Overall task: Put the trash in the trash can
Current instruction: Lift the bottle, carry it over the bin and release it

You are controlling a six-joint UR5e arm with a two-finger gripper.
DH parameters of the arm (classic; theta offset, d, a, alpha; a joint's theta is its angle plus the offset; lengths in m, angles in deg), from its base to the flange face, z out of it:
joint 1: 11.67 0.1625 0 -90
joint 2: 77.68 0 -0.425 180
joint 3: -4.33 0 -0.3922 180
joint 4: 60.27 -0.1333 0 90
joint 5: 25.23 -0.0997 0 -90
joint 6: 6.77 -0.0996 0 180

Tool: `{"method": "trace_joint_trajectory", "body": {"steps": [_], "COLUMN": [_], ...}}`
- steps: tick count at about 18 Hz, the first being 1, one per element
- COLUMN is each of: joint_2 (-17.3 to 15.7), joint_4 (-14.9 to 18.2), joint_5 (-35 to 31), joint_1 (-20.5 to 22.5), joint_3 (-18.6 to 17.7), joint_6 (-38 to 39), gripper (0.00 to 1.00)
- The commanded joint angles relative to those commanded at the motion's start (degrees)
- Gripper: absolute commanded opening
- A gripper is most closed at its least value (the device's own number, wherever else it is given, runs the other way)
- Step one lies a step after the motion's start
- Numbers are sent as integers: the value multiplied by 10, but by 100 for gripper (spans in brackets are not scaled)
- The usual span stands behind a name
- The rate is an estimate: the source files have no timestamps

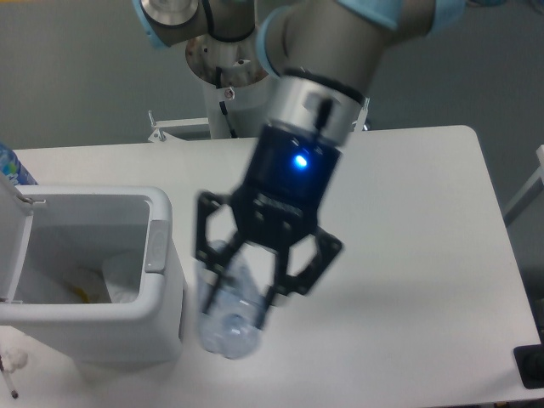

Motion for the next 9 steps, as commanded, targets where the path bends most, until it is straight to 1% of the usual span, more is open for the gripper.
{"method": "trace_joint_trajectory", "body": {"steps": [2, 4, 5, 6, 9], "joint_2": [-7, -11, -16, -24, -40], "joint_4": [-7, -22, -31, -39, -40], "joint_5": [-2, -2, -3, -4, -4], "joint_1": [-16, -36, -41, -41, -41], "joint_3": [-15, -44, -58, -77, -101], "joint_6": [0, -7, -8, -14, -18], "gripper": [9, 34, 57, 100, 100]}}
